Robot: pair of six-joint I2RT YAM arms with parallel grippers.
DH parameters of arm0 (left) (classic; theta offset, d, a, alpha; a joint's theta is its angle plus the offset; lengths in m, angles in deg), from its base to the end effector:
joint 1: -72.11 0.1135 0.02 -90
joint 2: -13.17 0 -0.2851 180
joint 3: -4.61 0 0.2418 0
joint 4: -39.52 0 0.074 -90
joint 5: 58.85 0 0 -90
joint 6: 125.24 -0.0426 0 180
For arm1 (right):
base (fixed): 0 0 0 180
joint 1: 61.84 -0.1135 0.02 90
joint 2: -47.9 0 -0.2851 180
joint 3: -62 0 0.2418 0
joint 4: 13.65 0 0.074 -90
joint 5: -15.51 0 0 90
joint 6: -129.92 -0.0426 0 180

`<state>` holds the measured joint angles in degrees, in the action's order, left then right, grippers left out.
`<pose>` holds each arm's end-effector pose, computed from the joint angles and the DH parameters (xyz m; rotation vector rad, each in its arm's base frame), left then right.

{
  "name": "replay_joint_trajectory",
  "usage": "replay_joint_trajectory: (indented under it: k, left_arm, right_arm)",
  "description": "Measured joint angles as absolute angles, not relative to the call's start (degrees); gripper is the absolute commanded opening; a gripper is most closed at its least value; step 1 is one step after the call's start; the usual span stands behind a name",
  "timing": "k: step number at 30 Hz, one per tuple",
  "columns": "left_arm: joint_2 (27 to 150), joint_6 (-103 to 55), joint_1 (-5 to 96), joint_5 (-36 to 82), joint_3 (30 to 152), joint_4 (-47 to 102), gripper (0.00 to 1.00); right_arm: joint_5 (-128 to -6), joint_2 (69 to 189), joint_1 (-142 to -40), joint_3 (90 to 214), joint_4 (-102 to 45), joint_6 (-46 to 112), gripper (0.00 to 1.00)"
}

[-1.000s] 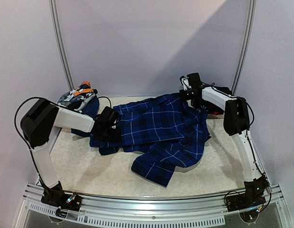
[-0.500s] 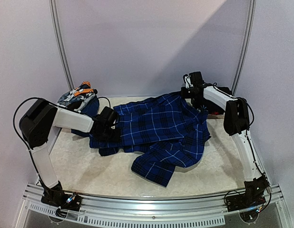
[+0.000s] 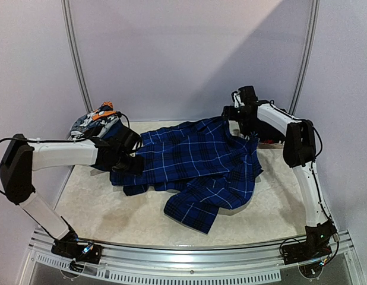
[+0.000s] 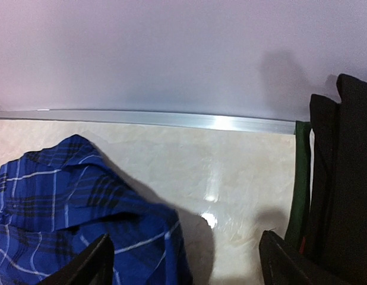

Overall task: Fold and stack the mixed laundry pile
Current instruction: Smooth out the crumpled shirt at the center of the board.

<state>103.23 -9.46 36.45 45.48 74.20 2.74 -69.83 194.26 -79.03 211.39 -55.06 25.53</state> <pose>0.2574 -0.1717 0.2171 0.1245 2.5236 -0.1061 0.5627 0.1777 0.2119 -0.1000 2.2646 0.3870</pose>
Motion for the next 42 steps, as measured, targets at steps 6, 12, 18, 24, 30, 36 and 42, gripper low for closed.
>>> replay_joint_trajectory:
  k: [6,12,18,24,30,36,42]
  left_arm:
    - [98.2,-7.2,32.1,48.1,73.9,-6.3,0.59]
    - [92.8,-4.9,27.6,49.7,71.9,-12.7,0.59]
    - [91.9,-2.0,23.4,50.1,69.1,-16.6,0.58]
    - [91.9,-0.1,21.1,49.5,66.9,-19.2,0.54]
    - [92.9,0.2,20.6,47.6,65.3,-19.5,0.54]
    - [95.2,0.3,20.6,47.3,64.0,-18.2,0.5]
    - [97.6,0.6,20.6,50.6,63.7,-15.4,0.48]
  right_arm:
    - [-69.0,184.9,-79.0,200.0,-55.0,24.4,0.95]
    - [-68.2,174.3,-79.4,185.7,-53.1,22.5,0.99]
    - [-68.3,167.1,-81.0,177.2,-52.0,21.7,0.99]
    - [-69.0,160.0,-83.4,168.0,-50.8,20.6,0.99]
    - [-69.7,154.6,-84.9,159.4,-49.3,19.1,0.99]
    - [-69.9,150.2,-85.6,153.4,-47.7,17.3,0.99]
    - [-70.2,146.2,-85.8,149.7,-45.8,16.0,0.99]
